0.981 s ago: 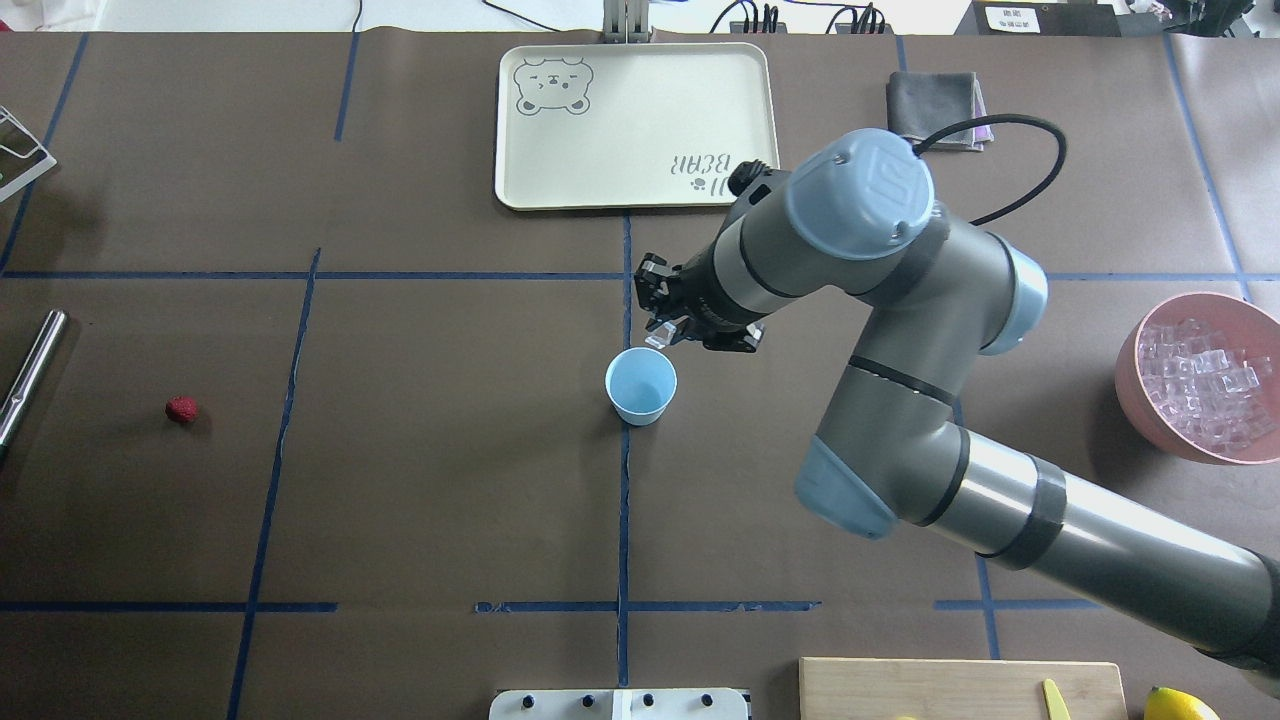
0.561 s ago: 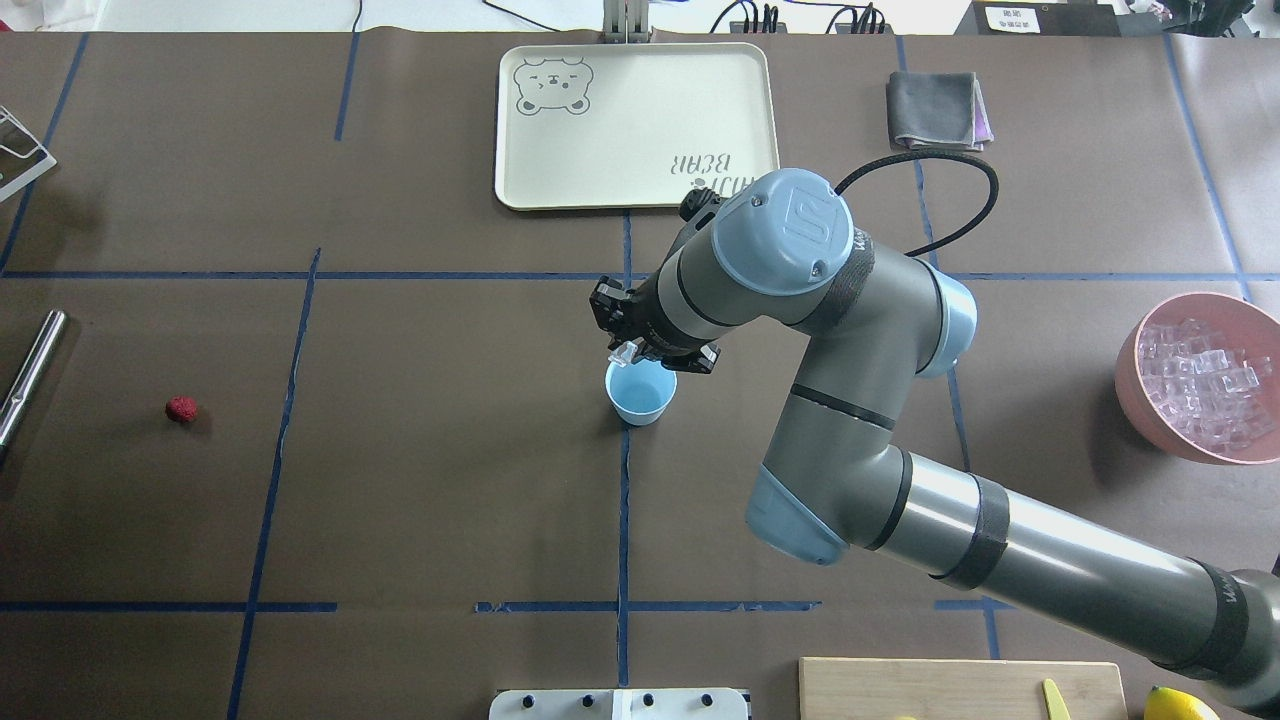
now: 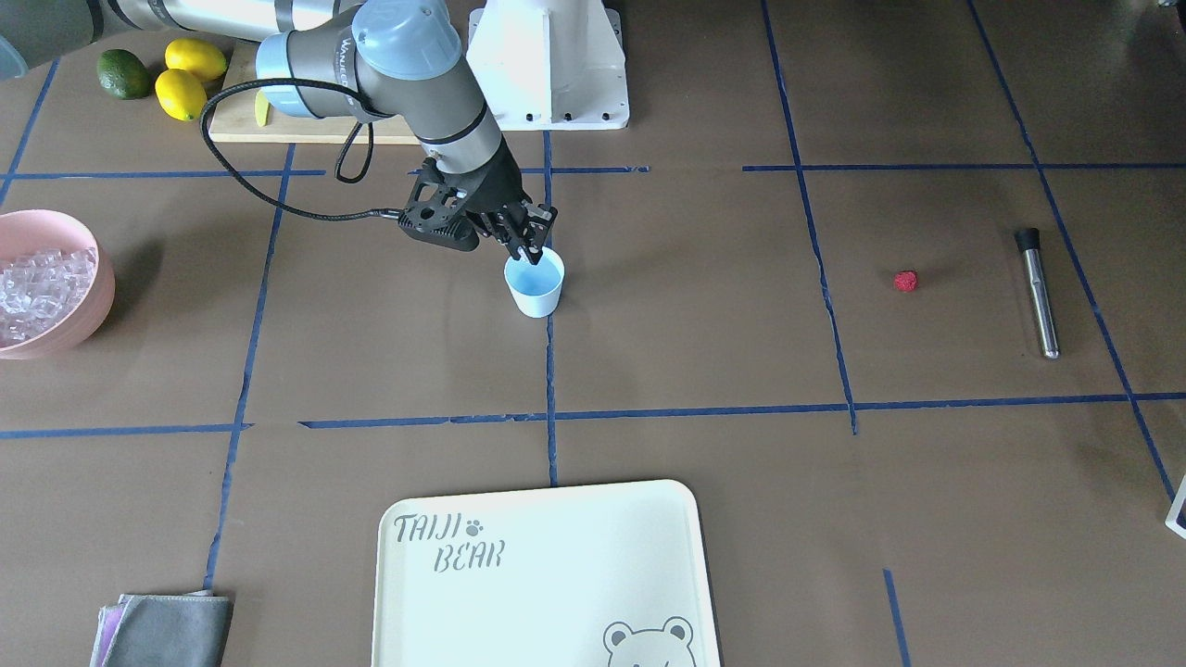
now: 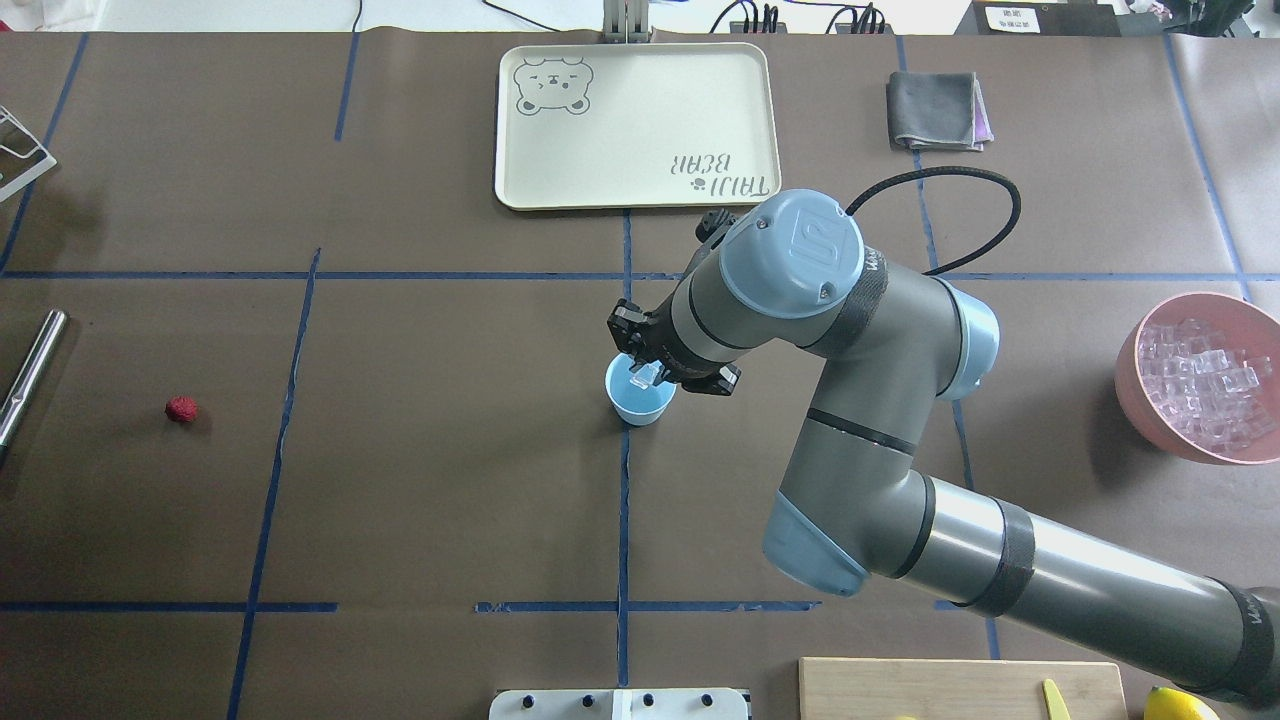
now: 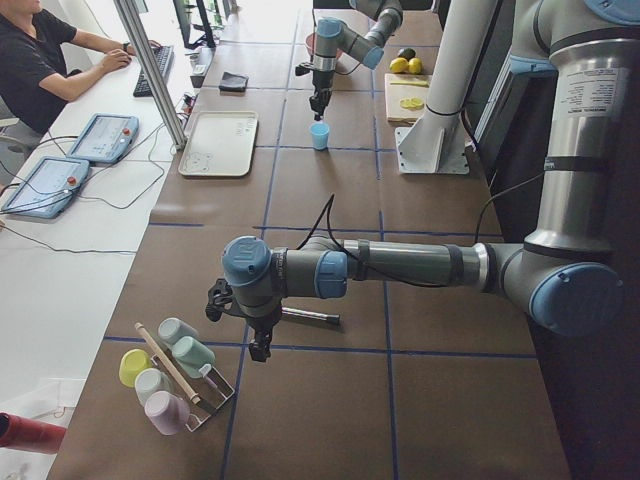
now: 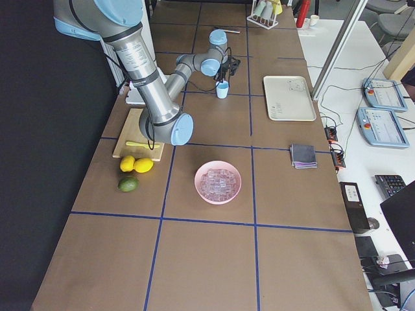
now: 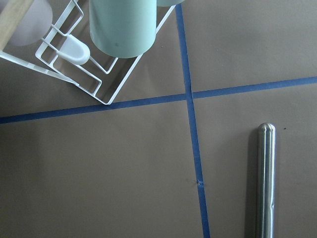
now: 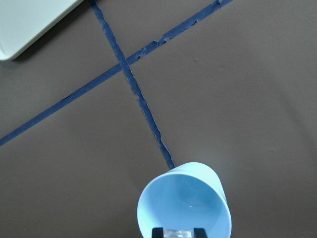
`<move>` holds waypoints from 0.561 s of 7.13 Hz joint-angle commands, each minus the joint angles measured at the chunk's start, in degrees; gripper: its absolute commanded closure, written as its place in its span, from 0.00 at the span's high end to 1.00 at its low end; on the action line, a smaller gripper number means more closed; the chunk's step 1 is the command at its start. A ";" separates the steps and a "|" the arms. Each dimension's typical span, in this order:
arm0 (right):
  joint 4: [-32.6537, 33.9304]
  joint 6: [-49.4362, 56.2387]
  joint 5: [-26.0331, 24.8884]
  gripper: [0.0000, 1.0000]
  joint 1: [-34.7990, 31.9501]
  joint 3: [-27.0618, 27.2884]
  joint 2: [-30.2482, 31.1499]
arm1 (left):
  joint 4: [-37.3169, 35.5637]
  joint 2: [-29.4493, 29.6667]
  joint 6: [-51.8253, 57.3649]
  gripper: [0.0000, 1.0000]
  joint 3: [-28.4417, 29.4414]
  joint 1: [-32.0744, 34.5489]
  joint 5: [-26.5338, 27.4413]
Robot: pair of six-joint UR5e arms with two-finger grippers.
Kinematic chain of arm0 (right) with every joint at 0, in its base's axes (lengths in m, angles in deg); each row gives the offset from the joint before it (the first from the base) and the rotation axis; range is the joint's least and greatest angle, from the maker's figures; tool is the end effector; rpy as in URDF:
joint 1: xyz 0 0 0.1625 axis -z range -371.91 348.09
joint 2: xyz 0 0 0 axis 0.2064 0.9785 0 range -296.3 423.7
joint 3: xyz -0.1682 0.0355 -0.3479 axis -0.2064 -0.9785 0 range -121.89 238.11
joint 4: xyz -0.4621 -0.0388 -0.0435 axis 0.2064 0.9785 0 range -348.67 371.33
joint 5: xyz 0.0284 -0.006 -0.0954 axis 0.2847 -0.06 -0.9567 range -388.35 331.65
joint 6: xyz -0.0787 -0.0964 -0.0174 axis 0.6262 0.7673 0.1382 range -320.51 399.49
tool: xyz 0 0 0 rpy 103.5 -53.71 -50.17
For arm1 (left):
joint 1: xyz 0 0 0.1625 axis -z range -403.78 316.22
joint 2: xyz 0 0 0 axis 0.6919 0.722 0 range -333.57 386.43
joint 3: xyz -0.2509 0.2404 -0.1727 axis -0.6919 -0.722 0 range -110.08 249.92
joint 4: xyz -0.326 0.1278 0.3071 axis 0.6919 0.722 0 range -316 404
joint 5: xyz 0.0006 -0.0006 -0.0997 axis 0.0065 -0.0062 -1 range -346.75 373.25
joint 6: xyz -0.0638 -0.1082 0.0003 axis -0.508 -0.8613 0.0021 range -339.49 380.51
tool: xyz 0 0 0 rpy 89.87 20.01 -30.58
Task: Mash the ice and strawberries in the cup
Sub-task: 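Carry the ice cube with the right gripper over the blue cup and release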
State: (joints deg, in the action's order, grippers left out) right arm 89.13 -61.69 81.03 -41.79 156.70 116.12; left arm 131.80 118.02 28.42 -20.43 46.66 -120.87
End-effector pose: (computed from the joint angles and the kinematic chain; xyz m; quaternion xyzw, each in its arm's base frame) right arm -0.5604 -0.4276 0.1253 -0.0669 -0.4981 0.2249 0.8348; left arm -0.0502 -0.5557 0.6259 0.0252 0.3747 0.0595 0.9249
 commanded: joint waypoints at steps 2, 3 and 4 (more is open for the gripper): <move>0.16 0.28 -0.14 0.75 0.26 0.03 0.14 | 0.00 0.00 0.00 1.00 0.00 0.00 0.00; 0.16 0.36 0.12 0.75 0.09 0.55 0.49 | 0.00 0.00 0.00 1.00 0.00 0.00 0.00; 0.24 0.54 0.30 0.75 -0.26 0.56 1.28 | 0.00 -0.09 0.09 1.00 0.00 0.00 0.00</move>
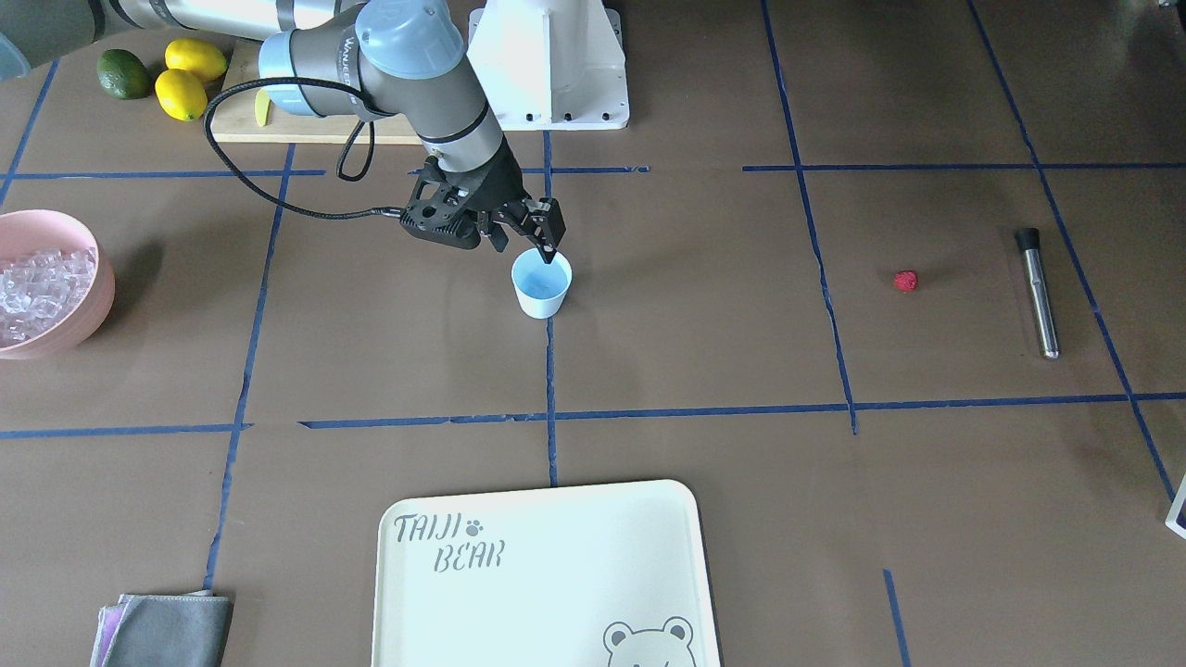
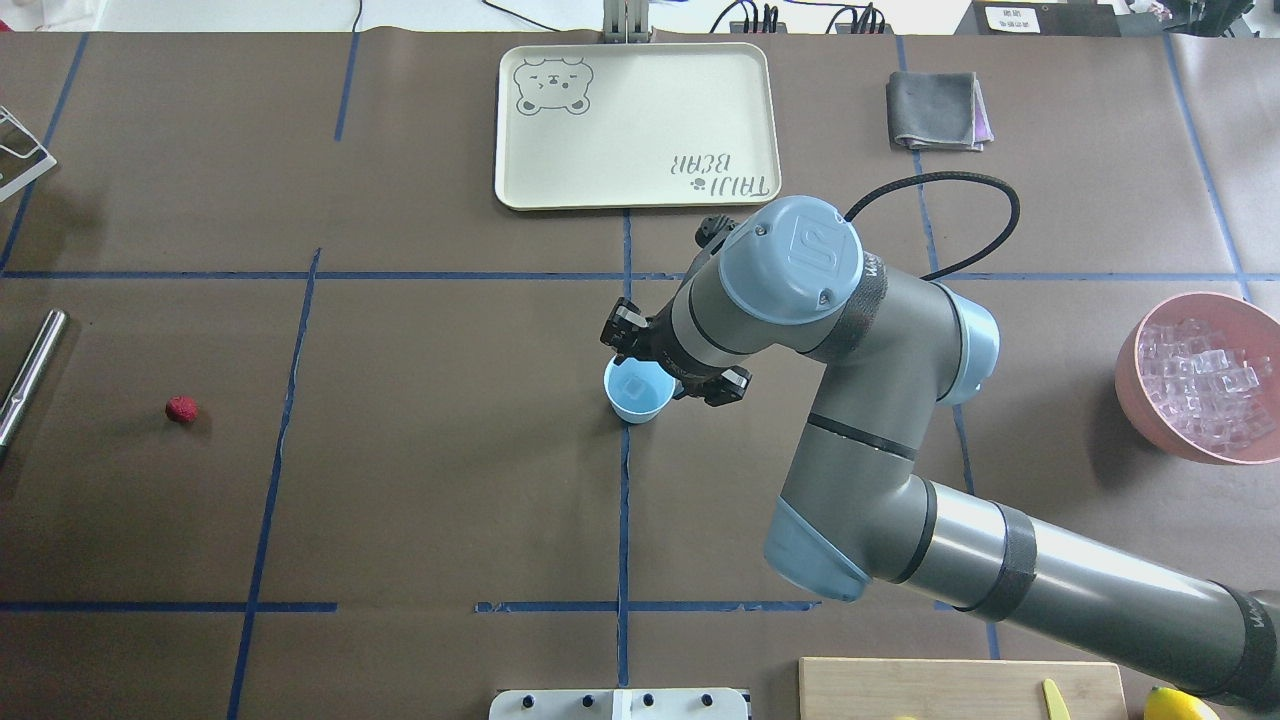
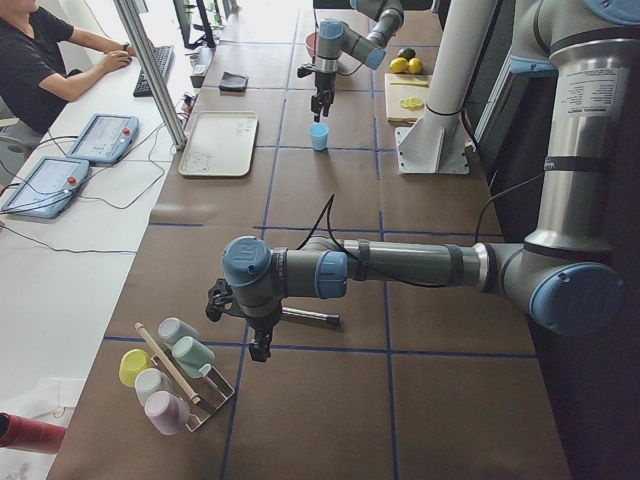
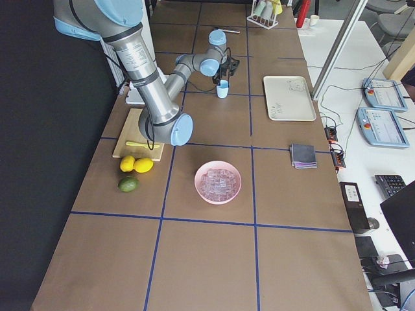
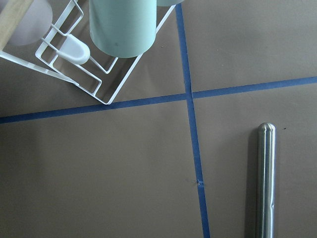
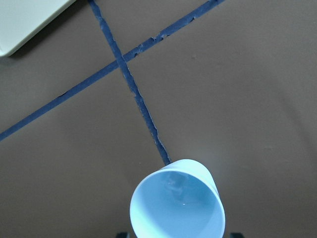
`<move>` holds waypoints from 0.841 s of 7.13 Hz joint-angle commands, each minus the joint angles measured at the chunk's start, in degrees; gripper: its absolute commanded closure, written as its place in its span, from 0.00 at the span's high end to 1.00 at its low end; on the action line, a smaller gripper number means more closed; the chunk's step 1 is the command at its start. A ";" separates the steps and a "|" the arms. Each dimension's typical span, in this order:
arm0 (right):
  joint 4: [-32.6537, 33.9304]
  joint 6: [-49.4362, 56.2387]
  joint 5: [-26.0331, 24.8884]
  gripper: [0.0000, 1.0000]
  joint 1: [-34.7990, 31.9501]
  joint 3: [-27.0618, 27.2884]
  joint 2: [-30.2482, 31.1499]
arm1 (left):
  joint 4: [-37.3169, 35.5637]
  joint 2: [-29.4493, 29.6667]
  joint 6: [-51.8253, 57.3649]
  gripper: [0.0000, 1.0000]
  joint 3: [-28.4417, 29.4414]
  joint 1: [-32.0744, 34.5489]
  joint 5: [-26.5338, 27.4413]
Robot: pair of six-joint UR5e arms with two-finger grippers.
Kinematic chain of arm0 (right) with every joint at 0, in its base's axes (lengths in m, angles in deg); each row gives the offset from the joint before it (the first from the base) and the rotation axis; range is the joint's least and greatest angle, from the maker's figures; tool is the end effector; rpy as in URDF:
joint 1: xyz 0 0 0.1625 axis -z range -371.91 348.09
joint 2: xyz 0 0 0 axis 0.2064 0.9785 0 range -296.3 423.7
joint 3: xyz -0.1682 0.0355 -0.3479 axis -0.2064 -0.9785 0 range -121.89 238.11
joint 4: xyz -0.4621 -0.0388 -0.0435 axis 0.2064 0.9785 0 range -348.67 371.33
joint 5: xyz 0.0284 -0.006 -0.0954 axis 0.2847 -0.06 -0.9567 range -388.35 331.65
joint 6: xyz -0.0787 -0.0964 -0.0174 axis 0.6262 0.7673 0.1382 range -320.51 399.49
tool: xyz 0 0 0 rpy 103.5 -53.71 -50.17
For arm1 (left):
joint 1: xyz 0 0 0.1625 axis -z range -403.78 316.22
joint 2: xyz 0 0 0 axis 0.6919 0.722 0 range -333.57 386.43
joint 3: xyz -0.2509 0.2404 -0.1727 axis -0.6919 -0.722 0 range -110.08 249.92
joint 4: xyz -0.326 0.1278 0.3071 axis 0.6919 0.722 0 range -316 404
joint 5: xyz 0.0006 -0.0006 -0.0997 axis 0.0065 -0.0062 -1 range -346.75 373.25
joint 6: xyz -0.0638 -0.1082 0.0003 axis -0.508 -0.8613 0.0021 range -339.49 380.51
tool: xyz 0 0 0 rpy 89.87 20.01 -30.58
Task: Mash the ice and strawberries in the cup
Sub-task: 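Carry the ice cube with the right gripper over the blue cup and release, then move the open right gripper back toward the pink bowl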
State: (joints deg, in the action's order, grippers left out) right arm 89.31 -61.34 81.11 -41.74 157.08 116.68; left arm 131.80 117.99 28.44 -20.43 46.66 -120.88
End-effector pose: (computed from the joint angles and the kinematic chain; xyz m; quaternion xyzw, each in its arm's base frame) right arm -0.5592 -0.4260 0.1295 -0.0669 -0.4957 0.2226 0.8368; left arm -0.0501 -0.5554 0.6262 0.0250 0.3748 0.0596 0.9249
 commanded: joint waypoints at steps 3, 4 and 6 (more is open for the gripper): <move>4.69 19.06 10.72 0.74 -14.49 10.50 13.86 | 0.00 -0.14 -0.02 1.00 0.09 0.00 0.00; 7.68 31.44 11.99 0.75 -18.82 14.72 20.87 | 0.00 -0.58 0.07 1.00 -0.09 0.00 0.00; 7.28 58.33 12.87 0.94 -27.25 18.01 35.64 | 0.00 -0.58 0.07 1.00 -0.09 0.00 0.00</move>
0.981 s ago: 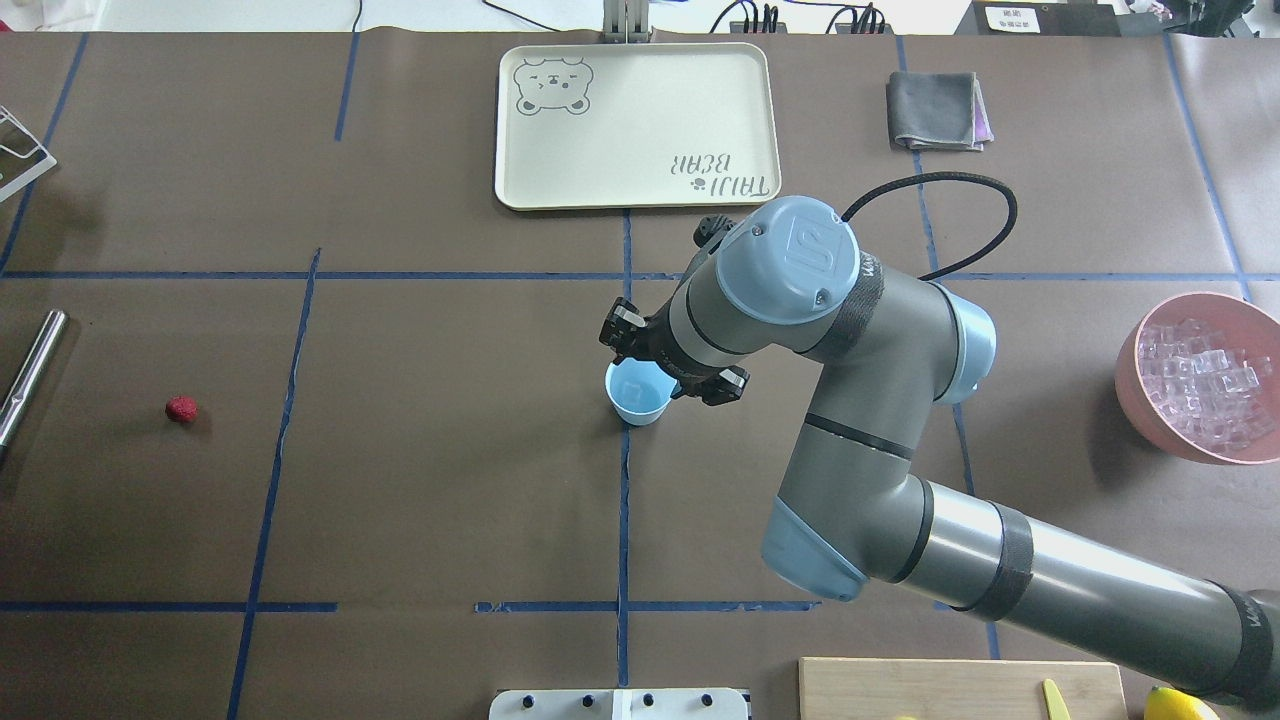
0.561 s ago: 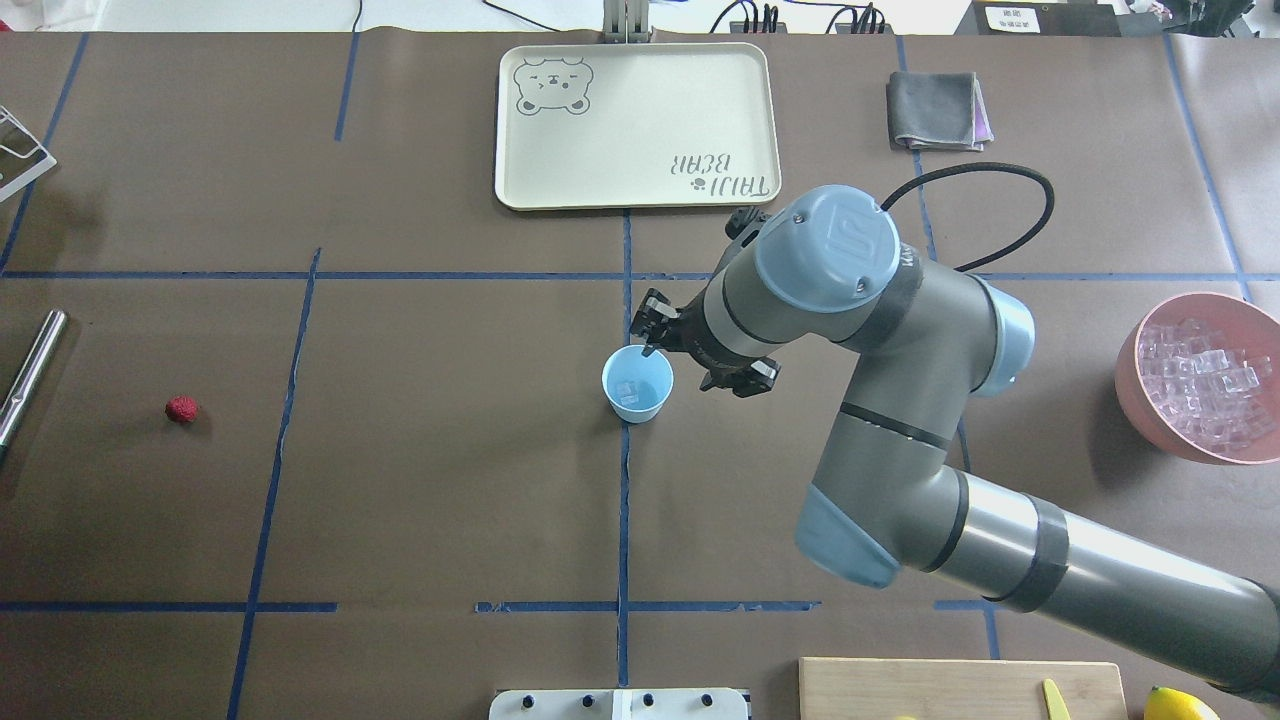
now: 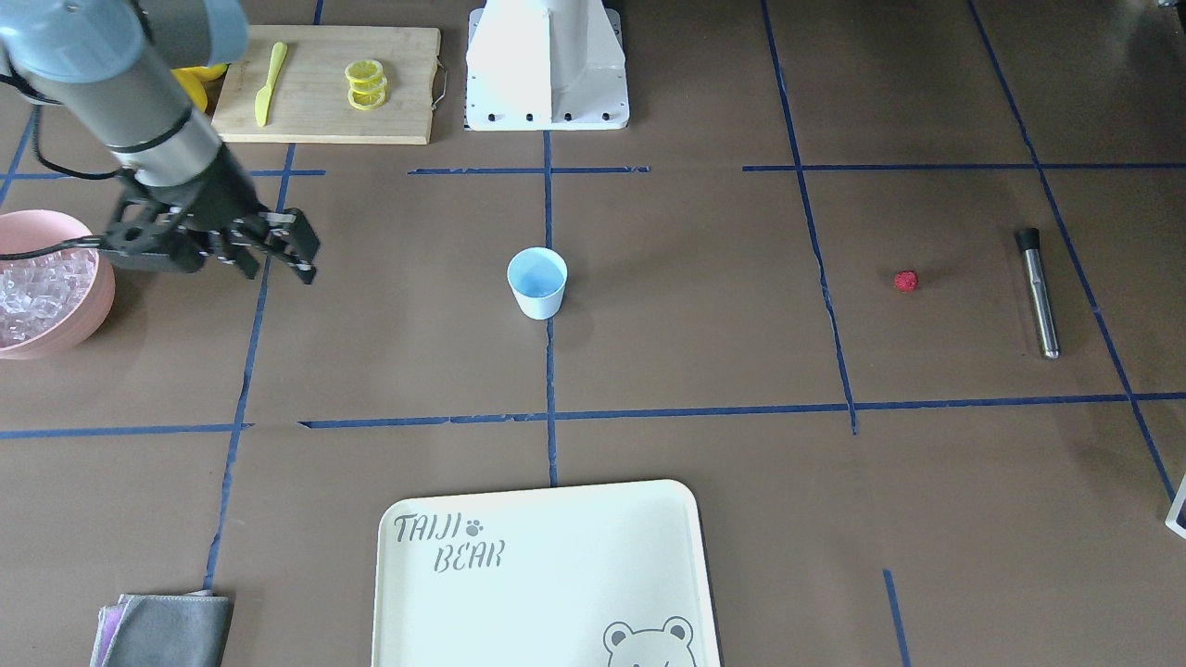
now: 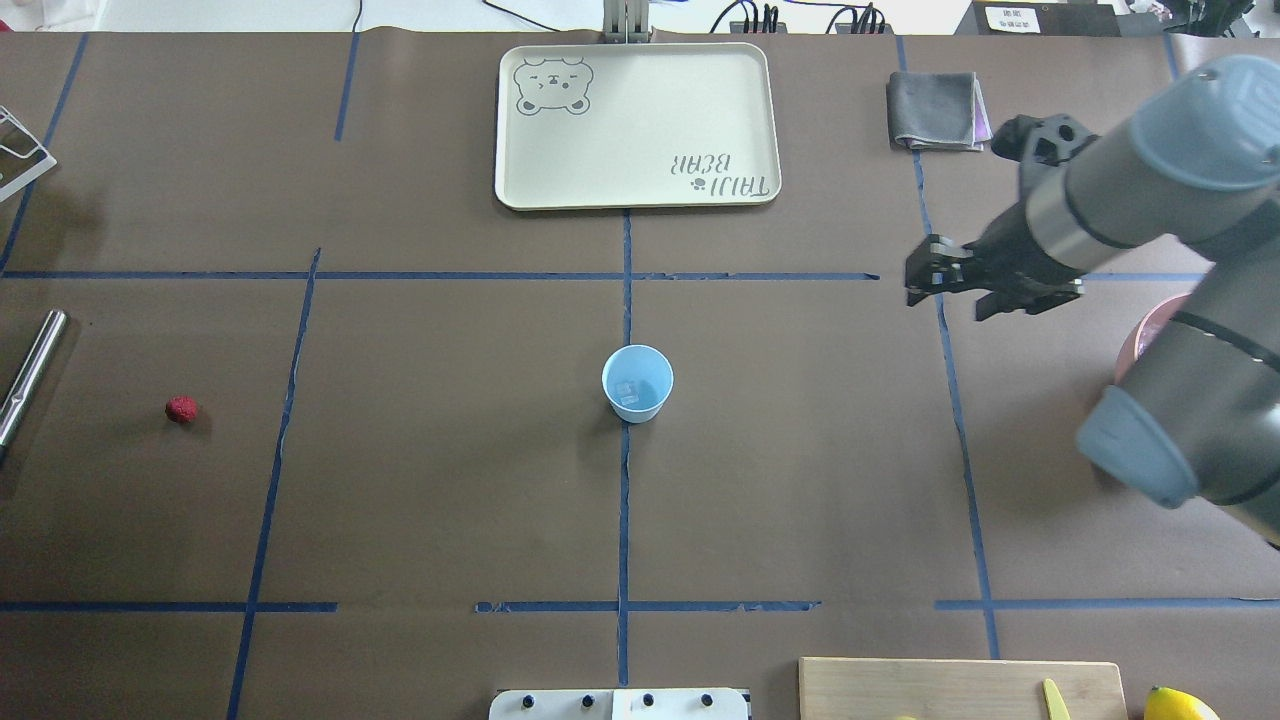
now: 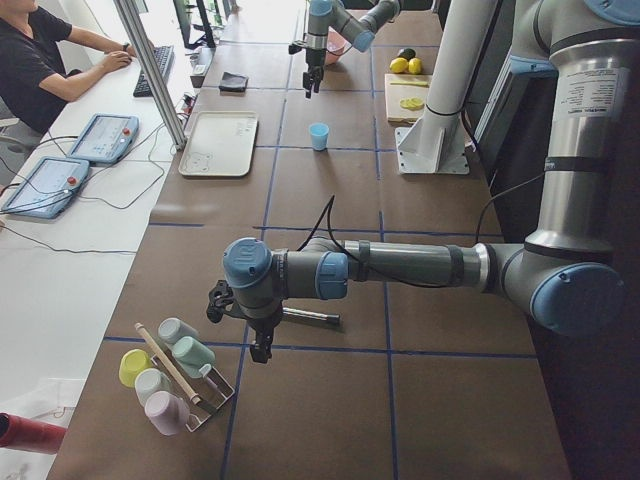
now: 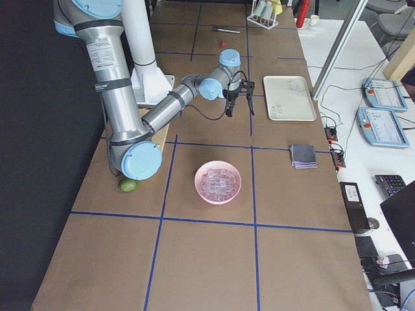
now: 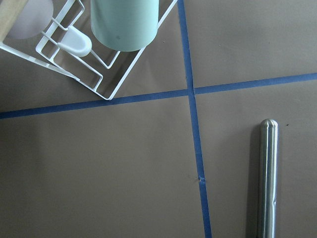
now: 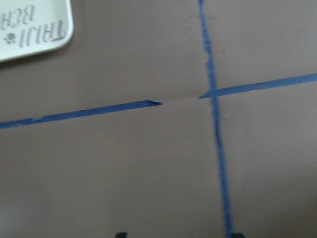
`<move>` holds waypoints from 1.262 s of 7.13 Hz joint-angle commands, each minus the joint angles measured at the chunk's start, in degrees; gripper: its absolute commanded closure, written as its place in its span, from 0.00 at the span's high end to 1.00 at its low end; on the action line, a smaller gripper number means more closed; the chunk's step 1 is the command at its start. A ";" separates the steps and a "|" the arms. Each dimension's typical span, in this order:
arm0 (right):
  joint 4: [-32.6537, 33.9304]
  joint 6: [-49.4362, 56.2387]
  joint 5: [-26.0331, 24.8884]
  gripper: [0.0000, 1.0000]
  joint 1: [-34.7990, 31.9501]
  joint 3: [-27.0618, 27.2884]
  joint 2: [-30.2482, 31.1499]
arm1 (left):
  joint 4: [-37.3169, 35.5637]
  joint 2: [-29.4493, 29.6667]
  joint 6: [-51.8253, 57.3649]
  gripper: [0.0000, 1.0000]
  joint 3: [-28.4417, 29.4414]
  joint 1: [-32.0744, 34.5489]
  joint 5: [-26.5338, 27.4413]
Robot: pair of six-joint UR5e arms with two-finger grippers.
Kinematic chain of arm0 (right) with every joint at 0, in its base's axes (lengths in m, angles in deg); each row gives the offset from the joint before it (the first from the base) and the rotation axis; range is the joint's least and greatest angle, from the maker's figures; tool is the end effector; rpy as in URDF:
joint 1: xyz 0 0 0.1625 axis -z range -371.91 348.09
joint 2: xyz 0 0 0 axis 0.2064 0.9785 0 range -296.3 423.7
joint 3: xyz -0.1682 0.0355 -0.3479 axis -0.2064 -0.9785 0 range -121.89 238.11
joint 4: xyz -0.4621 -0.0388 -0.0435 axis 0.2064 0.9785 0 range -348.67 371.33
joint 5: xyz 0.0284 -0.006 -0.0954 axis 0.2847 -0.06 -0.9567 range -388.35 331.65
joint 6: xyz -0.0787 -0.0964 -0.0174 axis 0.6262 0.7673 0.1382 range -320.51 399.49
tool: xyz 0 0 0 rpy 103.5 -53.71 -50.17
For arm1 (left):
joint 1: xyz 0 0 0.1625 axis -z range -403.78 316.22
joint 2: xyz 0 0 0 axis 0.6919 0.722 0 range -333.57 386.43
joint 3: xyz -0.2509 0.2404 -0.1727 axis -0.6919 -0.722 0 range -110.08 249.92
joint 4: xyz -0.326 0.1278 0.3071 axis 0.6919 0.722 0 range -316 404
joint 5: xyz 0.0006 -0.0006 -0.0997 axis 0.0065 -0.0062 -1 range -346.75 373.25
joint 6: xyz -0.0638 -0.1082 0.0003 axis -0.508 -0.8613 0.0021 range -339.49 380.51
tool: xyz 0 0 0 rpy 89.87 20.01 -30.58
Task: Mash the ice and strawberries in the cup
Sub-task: 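Move the open right gripper back toward the pink bowl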
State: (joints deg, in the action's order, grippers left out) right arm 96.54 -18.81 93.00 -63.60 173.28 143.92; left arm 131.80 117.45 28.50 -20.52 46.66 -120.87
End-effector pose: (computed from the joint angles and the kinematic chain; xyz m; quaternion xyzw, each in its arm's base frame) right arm -0.3044 -0.4948 0.3080 0.0279 -0.4133 0.0667 0.9077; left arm -0.0501 -0.5512 0.6305 0.0216 0.3750 0.0586 0.9249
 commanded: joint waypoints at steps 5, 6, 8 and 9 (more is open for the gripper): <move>-5.36 39.93 0.90 0.98 -11.50 -7.29 17.26 | 0.00 -0.05 0.01 1.00 -0.09 0.00 -0.09; -9.15 39.93 0.90 0.97 -11.50 -10.72 17.08 | 0.00 -0.05 0.01 1.00 0.00 0.00 -0.09; -9.46 40.02 0.90 0.96 -11.41 -12.15 17.08 | 0.00 -0.05 0.01 1.00 -0.17 0.00 -0.09; -9.46 39.67 1.07 0.96 -11.50 -12.42 17.25 | 0.00 -0.05 0.01 1.00 -0.17 0.00 -0.09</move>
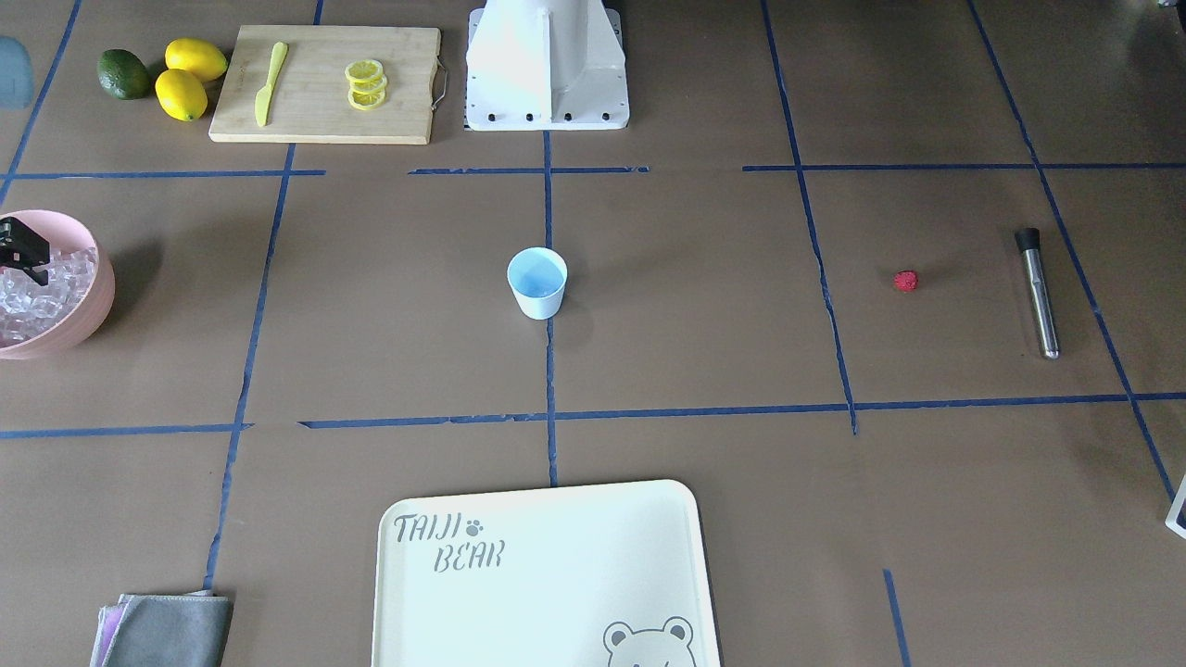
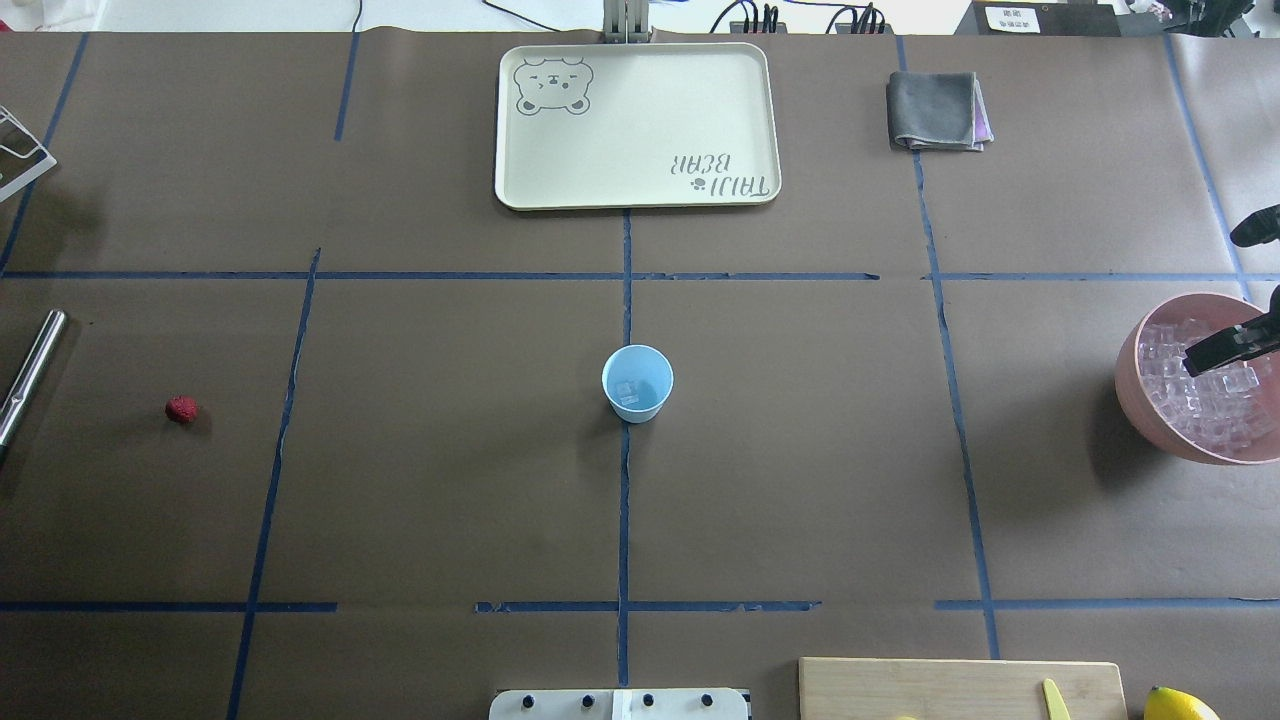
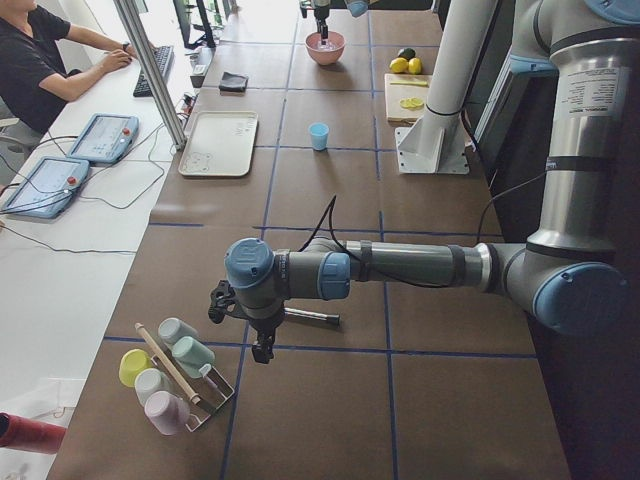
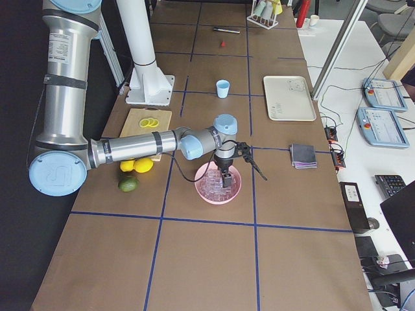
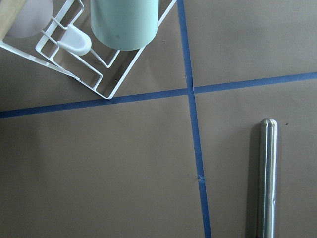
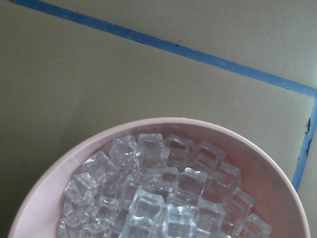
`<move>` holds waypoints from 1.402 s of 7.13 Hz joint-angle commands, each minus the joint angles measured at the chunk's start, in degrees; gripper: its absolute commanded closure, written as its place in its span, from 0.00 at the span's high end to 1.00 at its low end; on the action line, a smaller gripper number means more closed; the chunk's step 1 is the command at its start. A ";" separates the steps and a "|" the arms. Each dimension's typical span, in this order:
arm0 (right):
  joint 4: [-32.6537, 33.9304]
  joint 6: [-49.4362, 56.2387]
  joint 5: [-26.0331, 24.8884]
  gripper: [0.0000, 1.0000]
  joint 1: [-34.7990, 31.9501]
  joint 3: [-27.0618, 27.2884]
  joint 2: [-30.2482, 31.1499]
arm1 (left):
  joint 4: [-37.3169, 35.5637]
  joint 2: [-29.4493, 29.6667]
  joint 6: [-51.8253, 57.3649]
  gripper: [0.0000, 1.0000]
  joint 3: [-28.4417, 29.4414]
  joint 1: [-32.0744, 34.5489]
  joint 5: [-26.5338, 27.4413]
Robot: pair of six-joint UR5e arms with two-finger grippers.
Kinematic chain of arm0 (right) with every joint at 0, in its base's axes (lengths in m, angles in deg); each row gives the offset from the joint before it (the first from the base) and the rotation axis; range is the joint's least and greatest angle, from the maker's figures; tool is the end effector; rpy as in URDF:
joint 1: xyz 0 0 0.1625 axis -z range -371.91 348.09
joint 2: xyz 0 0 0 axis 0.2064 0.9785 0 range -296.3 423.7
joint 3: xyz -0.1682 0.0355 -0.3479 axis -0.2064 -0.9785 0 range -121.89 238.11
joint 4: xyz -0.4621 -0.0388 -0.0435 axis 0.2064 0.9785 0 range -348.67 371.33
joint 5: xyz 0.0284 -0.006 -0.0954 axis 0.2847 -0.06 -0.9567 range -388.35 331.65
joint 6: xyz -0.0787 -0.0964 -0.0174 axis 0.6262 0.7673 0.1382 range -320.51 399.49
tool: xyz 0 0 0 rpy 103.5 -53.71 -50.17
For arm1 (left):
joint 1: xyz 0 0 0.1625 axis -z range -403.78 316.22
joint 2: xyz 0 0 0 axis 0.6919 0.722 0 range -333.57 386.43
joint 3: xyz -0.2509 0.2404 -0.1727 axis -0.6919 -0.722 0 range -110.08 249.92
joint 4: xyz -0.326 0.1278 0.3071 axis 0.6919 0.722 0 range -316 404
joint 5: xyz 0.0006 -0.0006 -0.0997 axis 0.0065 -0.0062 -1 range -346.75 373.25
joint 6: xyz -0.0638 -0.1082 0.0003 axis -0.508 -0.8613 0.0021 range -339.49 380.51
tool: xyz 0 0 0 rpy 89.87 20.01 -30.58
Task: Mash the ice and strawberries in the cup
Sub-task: 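Grasp another ice cube from the pink bowl with the right gripper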
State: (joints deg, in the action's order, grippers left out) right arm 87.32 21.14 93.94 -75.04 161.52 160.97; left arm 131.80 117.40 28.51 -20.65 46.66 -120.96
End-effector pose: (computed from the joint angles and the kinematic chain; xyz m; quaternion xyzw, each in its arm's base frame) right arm -0.1782 -0.4981 0.5650 0.0498 -0.3173 -0.1188 0.9395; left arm -0.0500 -0.5509 0.6297 0.0223 0.3756 0.0589 0.9246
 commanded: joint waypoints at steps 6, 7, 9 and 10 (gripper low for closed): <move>0.11 -0.20 0.75 0.83 0.03 -1.71 0.73 | 0.00 0.00 0.00 1.00 0.05 0.00 0.00; 0.20 -0.20 0.84 0.82 0.03 -1.80 0.99 | 0.00 0.00 0.00 1.00 0.05 0.00 -0.26; 0.20 0.07 2.15 0.78 0.03 -2.24 1.17 | 0.00 0.00 0.00 1.00 0.13 0.00 -0.35; 0.20 0.07 2.16 0.74 0.03 -2.42 1.17 | 0.00 0.00 0.00 1.00 0.13 0.00 -0.35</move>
State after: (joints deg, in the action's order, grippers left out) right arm 87.54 21.14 95.83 -75.02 159.37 162.09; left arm 131.80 117.40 28.51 -20.54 46.66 -121.29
